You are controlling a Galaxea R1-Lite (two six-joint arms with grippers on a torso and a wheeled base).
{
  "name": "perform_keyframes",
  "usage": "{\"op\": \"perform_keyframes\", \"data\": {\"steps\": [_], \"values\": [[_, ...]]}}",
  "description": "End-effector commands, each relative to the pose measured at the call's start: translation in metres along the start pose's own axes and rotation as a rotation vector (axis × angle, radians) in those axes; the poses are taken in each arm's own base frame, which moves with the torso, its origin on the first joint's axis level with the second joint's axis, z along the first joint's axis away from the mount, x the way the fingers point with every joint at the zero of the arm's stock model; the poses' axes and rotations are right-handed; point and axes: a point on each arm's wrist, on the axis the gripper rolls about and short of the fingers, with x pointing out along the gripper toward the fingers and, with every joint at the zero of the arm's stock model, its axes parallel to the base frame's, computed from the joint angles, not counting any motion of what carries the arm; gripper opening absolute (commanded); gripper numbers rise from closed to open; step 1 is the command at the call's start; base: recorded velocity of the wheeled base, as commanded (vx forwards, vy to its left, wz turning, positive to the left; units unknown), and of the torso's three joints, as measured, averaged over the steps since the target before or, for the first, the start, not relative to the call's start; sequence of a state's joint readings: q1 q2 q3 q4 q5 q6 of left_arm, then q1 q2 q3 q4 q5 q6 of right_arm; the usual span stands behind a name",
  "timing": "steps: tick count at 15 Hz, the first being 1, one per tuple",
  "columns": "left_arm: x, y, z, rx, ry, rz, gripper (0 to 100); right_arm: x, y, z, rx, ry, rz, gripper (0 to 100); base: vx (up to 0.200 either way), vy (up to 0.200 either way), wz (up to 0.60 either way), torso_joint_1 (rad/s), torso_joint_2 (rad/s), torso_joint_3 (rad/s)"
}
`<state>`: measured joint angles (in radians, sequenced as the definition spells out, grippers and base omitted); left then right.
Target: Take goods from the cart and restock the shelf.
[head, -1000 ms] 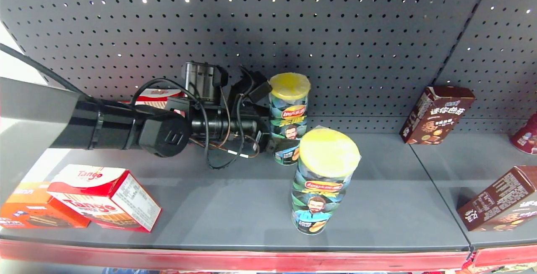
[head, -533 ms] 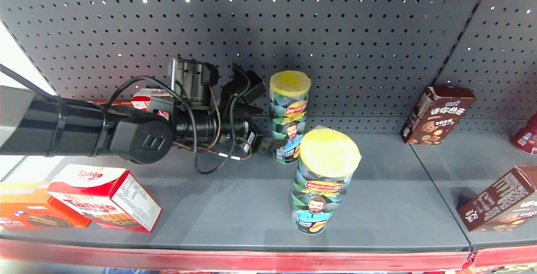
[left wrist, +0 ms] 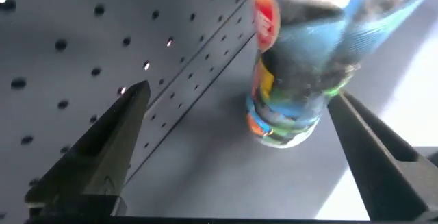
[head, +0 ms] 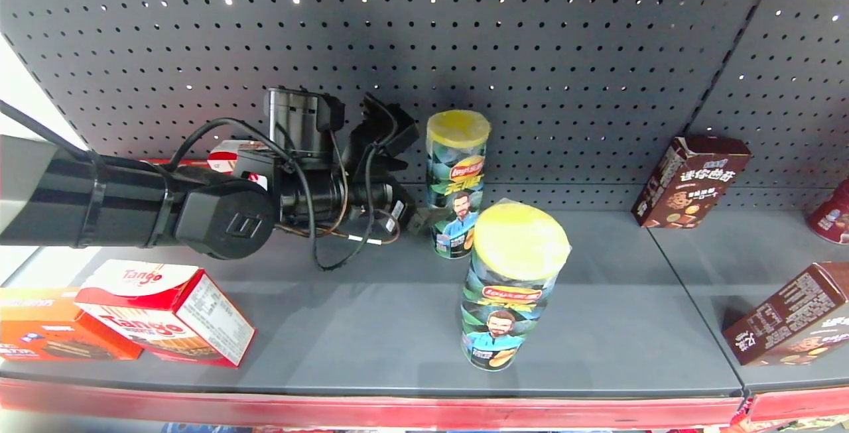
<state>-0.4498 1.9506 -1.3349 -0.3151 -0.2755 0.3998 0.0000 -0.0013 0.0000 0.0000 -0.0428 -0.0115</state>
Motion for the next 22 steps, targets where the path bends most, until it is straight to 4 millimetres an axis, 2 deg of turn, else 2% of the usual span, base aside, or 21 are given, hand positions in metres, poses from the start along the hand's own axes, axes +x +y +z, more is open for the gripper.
{"op": "perform_keyframes", "data": {"steps": [1,9,13,14,16,19,22], "values": [[0.0,0.002,-0.002,-0.002,0.022,0.04,100,0.0,0.0,0.0,-0.001,0.001,0.001,100,0.0,0.0,0.0,0.0,0.0,0.0],[0.0,0.003,-0.008,0.029,0.057,0.081,100,0.0,0.0,0.0,-0.001,0.001,0.0,100,0.0,0.0,0.0,0.0,0.0,0.0],[-0.023,-0.001,-0.002,0.034,0.059,0.112,100,0.0,0.0,0.0,-0.001,0.001,0.0,100,0.0,0.0,0.0,0.0,0.0,0.0],[-0.033,-0.004,-0.002,0.056,0.073,0.131,100,0.0,0.0,0.0,0.001,0.001,0.0,100,0.0,0.0,0.0,0.0,0.0,0.0],[-0.039,-0.003,-0.007,0.104,0.114,0.175,100,0.0,0.0,0.0,-0.001,0.001,0.0,100,0.0,0.0,0.0,0.0,0.0,0.0],[-0.031,0.001,-0.007,0.113,0.109,0.328,100,0.0,0.0,0.0,-0.001,0.001,0.0,100,0.0,0.0,0.0,0.0,0.0,0.0],[-0.015,-0.002,-0.018,0.105,0.13,0.368,100,0.0,0.0,0.0,-0.001,0.001,0.0,100,0.0,0.0,0.0,0.0,0.0,0.0]]}}
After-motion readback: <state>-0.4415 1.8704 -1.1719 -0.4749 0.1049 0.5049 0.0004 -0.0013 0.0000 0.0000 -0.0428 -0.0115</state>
